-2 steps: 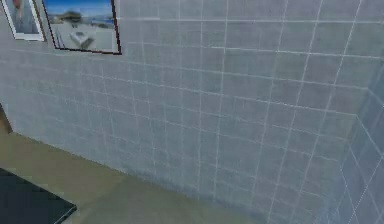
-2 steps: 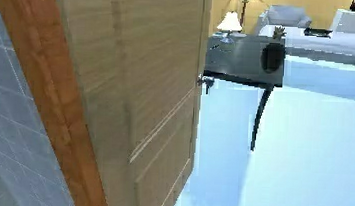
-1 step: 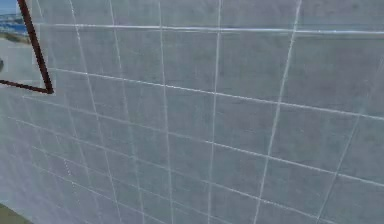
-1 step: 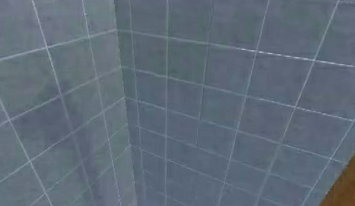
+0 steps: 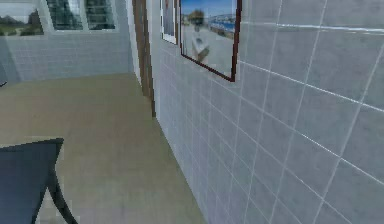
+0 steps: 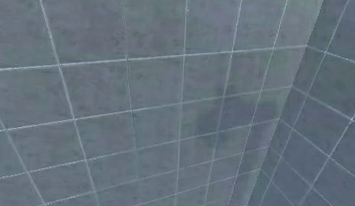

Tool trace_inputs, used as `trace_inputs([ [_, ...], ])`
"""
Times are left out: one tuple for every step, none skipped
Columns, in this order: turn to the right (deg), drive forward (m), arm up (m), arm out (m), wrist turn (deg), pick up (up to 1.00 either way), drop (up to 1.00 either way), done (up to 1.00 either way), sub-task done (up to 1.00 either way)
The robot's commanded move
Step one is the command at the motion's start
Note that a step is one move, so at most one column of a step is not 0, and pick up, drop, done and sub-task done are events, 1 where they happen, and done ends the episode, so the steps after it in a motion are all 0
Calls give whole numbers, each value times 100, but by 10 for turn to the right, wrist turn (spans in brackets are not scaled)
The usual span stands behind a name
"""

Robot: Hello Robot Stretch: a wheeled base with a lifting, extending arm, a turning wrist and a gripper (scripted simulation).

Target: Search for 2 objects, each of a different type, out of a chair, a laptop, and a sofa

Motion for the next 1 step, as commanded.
trace_inputs([
  [-120,0,0,0,0,0,0,0,0],
])
